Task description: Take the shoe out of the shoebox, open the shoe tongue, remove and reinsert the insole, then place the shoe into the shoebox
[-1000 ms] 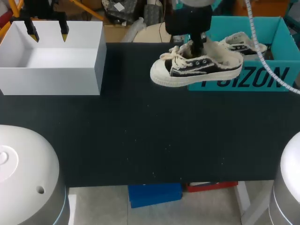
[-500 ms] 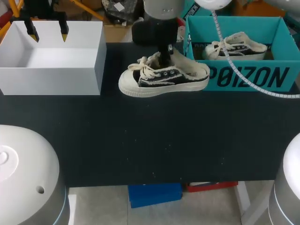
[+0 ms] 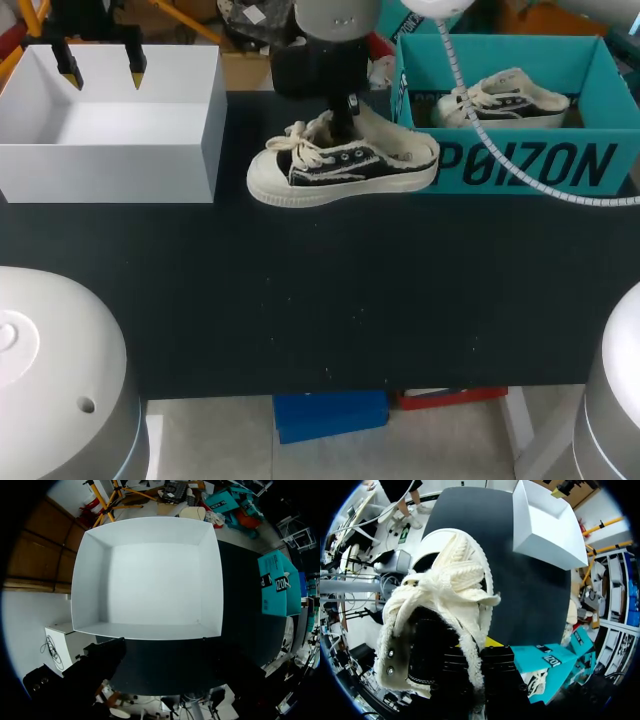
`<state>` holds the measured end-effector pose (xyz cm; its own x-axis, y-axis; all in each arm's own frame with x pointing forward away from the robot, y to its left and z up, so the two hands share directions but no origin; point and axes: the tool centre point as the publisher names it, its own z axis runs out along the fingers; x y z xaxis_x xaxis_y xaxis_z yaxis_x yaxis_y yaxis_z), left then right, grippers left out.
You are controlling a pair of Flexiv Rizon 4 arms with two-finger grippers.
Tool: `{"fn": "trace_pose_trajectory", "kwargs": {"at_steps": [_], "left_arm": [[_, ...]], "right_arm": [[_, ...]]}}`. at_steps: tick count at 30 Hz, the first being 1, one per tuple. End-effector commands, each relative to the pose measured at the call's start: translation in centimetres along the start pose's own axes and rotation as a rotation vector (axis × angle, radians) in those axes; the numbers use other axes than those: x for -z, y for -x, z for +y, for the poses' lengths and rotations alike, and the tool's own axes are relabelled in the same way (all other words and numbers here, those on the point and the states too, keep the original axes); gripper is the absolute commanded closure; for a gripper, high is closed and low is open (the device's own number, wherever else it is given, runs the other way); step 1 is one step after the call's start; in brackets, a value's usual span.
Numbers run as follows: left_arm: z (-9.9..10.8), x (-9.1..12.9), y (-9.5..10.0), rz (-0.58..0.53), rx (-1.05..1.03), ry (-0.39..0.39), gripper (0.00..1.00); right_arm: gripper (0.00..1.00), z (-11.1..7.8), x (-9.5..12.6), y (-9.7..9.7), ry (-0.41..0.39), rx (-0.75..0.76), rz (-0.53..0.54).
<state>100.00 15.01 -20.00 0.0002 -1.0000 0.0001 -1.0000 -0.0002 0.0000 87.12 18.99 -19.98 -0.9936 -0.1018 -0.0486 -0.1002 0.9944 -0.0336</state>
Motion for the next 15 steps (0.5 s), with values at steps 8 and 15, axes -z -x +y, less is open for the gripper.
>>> {"fn": "trace_pose_trajectory", "kwargs": {"at_steps": [8, 15], "left_arm": [[0.0, 0.0, 0.0, 0.0, 0.0, 0.0, 0.0], [0.0, 0.0, 0.0, 0.0, 0.0, 0.0, 0.0]], "right_arm": [[1.0, 2.2, -2.5, 0.7, 0.018, 0.026, -0.013], [1.0, 5.3, -5.8, 0.8, 0.071, 0.014, 0.013]]}}
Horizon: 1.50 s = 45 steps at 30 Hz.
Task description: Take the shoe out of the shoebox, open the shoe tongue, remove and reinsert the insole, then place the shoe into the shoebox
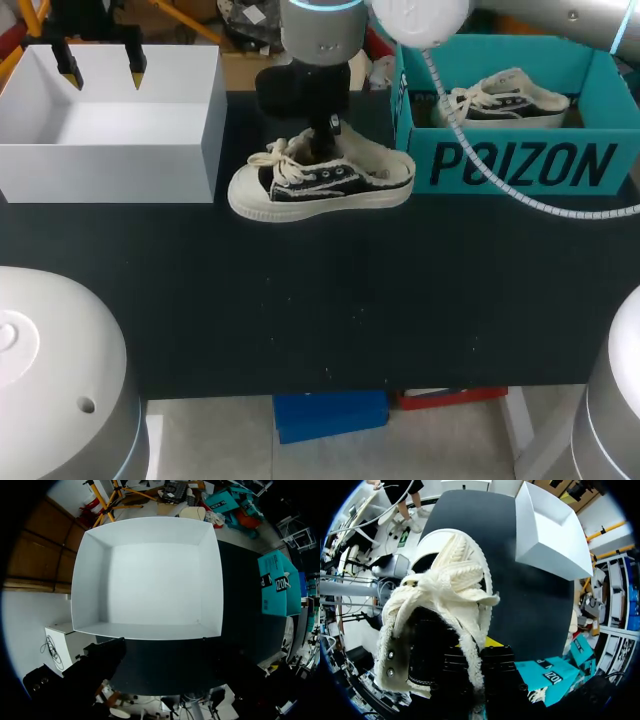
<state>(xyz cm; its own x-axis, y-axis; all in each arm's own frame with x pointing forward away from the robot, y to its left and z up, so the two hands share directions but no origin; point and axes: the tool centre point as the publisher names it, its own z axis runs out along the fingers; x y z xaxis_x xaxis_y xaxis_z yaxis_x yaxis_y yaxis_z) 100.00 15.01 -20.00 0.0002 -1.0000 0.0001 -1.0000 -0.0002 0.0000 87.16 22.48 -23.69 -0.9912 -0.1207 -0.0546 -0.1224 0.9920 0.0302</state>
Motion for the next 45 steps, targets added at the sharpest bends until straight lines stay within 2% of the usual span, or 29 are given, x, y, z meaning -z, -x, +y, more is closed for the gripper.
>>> {"fn": "trace_pose_trajectory", "kwargs": {"at_steps": [1, 9, 16, 30, 34, 45], "left_arm": [[0.0, 0.0, 0.0, 0.0, 0.0, 0.0, 0.0], [0.0, 0.0, 0.0, 0.0, 0.0, 0.0, 0.0], [0.0, 0.0, 0.0, 0.0, 0.0, 0.0, 0.0], [0.0, 0.0, 0.0, 0.0, 0.0, 0.0, 0.0], [0.0, 0.0, 0.0, 0.0, 0.0, 0.0, 0.0], [0.0, 0.0, 0.0, 0.0, 0.0, 0.0, 0.0]], "right_arm": [[1.0, 1.8, -2.9, 0.6, 0.013, -0.012, 0.021], [1.0, 3.4, -7.1, -0.7, 0.027, -0.038, 0.064], [1.0, 2.7, -9.8, -1.9, 0.008, -0.066, 0.084], [1.0, 1.7, -14.8, -2.2, -0.009, -0.074, 0.103], [1.0, 1.6, -15.9, -2.3, -0.034, -0.07, 0.124], [1.0, 1.3, -17.1, -2.9, -0.059, -0.126, 0.142]]}}
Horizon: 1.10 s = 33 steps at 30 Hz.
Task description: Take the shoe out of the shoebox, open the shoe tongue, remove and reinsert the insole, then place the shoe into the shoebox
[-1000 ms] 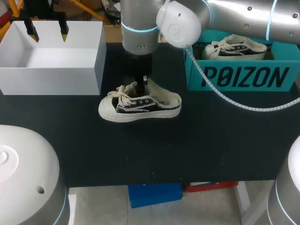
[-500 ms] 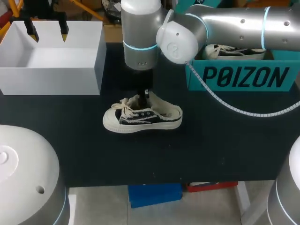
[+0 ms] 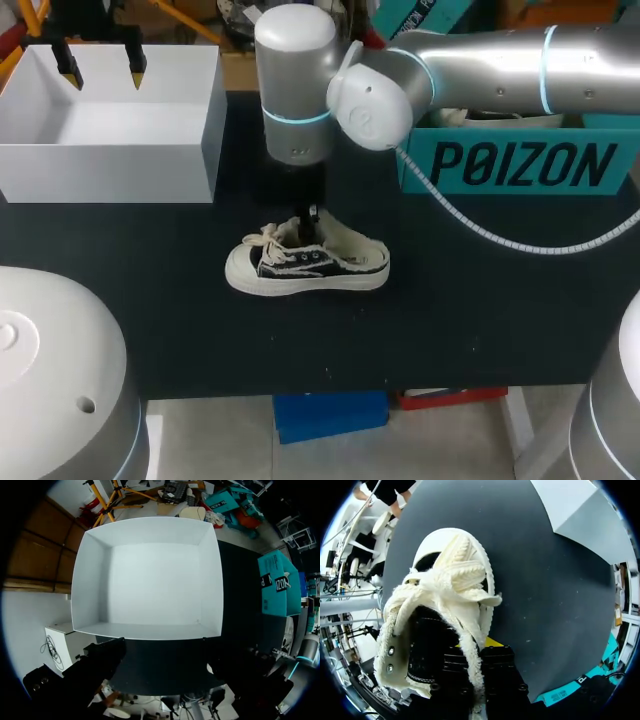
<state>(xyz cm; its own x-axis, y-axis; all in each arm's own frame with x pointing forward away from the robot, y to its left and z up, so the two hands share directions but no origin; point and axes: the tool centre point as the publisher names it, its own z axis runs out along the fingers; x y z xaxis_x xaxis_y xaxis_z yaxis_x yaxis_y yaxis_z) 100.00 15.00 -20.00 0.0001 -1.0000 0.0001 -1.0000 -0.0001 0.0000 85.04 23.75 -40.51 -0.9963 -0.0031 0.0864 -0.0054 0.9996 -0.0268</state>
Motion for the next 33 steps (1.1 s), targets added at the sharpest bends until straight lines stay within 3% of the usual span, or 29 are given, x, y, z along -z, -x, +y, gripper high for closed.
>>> {"fn": "trace_pose_trajectory", "kwargs": {"at_steps": [1, 7, 8, 9, 15, 21, 28, 33], "left_arm": [[0.0, 0.0, 0.0, 0.0, 0.0, 0.0, 0.0], [0.0, 0.0, 0.0, 0.0, 0.0, 0.0, 0.0], [0.0, 0.0, 0.0, 0.0, 0.0, 0.0, 0.0], [0.0, 0.0, 0.0, 0.0, 0.0, 0.0, 0.0], [0.0, 0.0, 0.0, 0.0, 0.0, 0.0, 0.0], [0.0, 0.0, 0.0, 0.0, 0.0, 0.0, 0.0], [0.0, 0.0, 0.0, 0.0, 0.0, 0.0, 0.0], [0.0, 0.0, 0.0, 0.0, 0.0, 0.0, 0.0]], "right_arm": [[1.0, 0.3, -0.4, 0.0, -0.008, -0.008, 0.0], [1.0, 0.0, -0.4, -0.1, -0.011, -0.03, -0.02], [0.76, -0.1, -0.5, 0.0, -0.014, -0.037, -0.019], [0.0, -0.1, -0.6, 0.0, -0.012, -0.041, -0.018], [0.0, -0.4, 0.7, -0.2, -0.014, -0.069, -0.029], [0.0, 0.0, 3.7, -0.9, 0.017, -0.049, -0.061], [0.0, 0.1, 5.7, -1.5, 0.188, 0.064, -0.13], [0.0, -1.4, 6.7, -1.9, 0.33, 0.125, -0.214]]}}
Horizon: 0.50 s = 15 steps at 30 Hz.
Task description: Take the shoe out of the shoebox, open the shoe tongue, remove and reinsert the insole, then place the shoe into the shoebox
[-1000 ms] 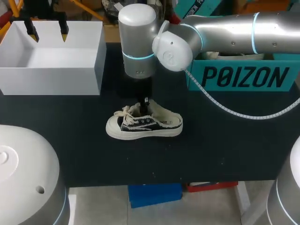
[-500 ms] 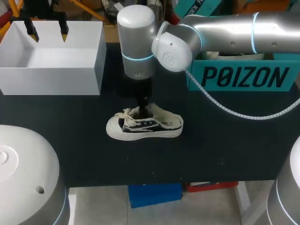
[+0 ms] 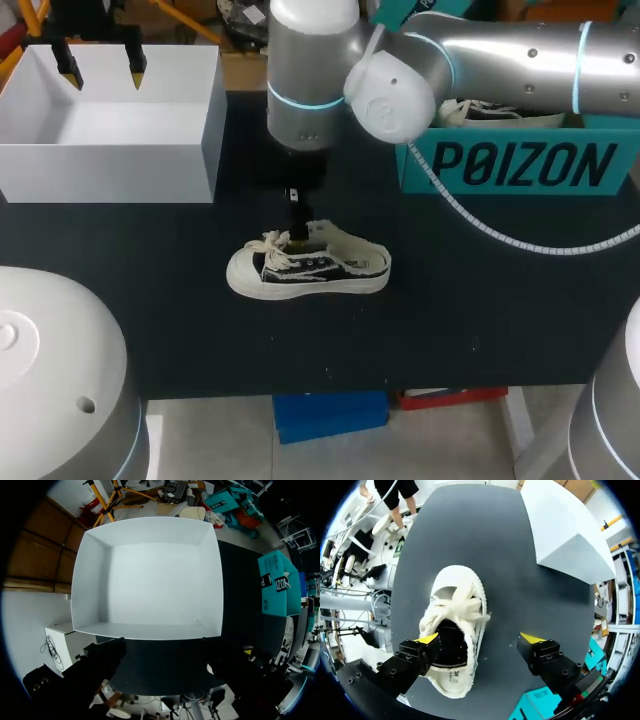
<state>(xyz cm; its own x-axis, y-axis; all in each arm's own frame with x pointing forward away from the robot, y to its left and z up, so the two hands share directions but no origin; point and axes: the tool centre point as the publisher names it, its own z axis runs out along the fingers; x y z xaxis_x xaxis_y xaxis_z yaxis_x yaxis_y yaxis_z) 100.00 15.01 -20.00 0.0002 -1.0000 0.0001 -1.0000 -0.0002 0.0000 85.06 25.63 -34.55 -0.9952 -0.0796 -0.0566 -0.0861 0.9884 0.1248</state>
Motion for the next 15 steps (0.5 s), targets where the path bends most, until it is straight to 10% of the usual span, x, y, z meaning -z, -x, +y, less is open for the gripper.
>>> {"fn": "trace_pose_trajectory", "kwargs": {"at_steps": [1, 15], "left_arm": [[0.0, 0.0, 0.0, 0.0, 0.0, 0.0, 0.0], [0.0, 0.0, 0.0, 0.0, 0.0, 0.0, 0.0]], "right_arm": [[0.0, -3.3, 1.8, -1.6, 0.195, 0.054, -0.093], [0.0, -5.9, 3.0, -2.3, 0.311, 0.145, -0.117]]}}
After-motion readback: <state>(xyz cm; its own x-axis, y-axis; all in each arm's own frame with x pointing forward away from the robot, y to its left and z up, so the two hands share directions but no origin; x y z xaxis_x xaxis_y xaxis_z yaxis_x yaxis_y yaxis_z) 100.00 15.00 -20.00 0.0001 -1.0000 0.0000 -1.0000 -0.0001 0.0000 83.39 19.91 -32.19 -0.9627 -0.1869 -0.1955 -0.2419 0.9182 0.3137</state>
